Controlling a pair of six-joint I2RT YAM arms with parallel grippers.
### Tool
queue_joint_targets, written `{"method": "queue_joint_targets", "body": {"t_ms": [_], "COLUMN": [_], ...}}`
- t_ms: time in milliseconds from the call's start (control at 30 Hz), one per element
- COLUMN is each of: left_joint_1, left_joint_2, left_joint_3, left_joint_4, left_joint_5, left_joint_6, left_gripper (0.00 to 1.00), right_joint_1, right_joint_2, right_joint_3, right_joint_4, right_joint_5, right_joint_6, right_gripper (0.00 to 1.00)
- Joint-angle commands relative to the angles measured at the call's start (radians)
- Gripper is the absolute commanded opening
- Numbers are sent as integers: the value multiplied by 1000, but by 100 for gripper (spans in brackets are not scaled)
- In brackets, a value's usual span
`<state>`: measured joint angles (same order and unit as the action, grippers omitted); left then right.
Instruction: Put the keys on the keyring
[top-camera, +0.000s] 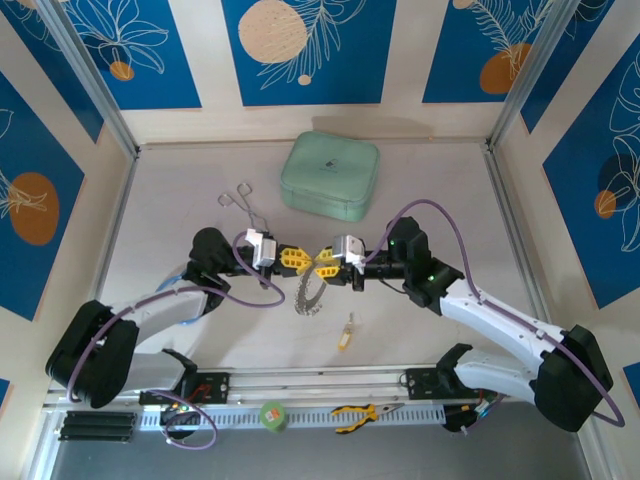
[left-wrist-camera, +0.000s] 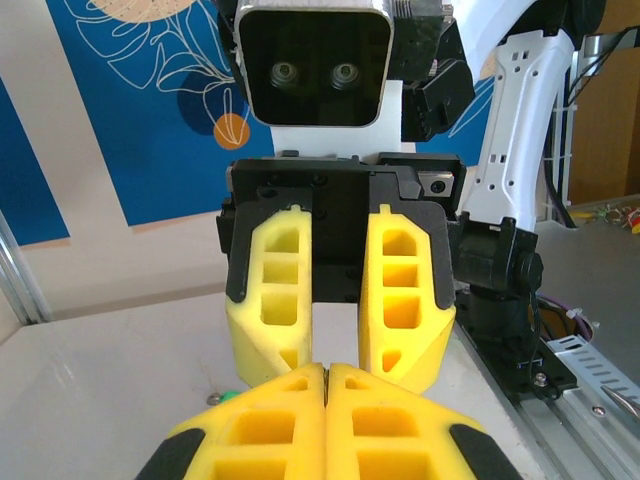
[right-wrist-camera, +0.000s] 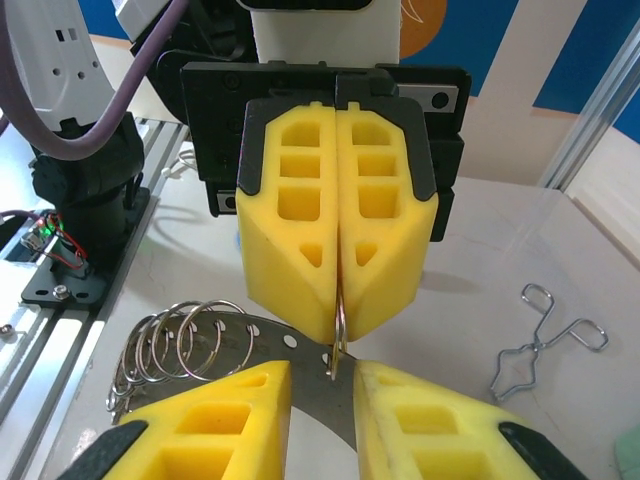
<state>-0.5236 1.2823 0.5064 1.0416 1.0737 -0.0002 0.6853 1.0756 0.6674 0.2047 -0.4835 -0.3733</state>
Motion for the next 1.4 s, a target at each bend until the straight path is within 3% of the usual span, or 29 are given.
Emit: {"method": "queue_joint_targets", "body": {"t_ms": [0, 267, 433, 467, 500, 567, 633, 767, 833, 900, 1033, 1367], "left_joint_1": [6, 7, 8, 7, 9, 11, 14, 13, 13, 13, -2, -54], "left_joint_2": [2, 1, -1, -6, -14, -48, -108, -274, -328, -366, -391, -374], "left_joint_3": [6, 4, 1, -4, -8, -20, -20, 67, 103, 114, 119, 113], "left_joint_4": [58, 54, 51, 44, 34, -23, -158, -750, -937, -1014, -1019, -977], "left_joint_5": [38, 40, 12, -10, -33, -79, -107, -186, -242, -278, -336, -399], "left_joint_6": [-12, -10, -3, 0, 5, 42, 122, 444, 533, 567, 542, 580], "left_gripper": [0, 0, 0, 10, 26, 37, 40, 41, 40, 38, 39, 38], "right_joint_1": [10, 19, 22, 22, 22, 20, 22, 38, 57, 80, 120, 207], "right_joint_2": [13, 43, 57, 54, 51, 37, 22, 21, 29, 49, 95, 193], "right_joint_3": [28, 29, 42, 47, 53, 79, 113, 222, 263, 304, 390, 545], "right_joint_4": [36, 98, 95, 72, 45, -54, -179, -467, -553, -630, -731, -816], "right_joint_5": [-27, -35, -32, -24, -14, 34, 80, 183, 245, 307, 397, 450], "right_joint_6": [25, 57, 56, 41, 29, -29, -109, -263, -321, -368, -420, -441], "right_gripper": [23, 15, 0, 0, 0, 0, 0, 0, 0, 0, 0, 0]}}
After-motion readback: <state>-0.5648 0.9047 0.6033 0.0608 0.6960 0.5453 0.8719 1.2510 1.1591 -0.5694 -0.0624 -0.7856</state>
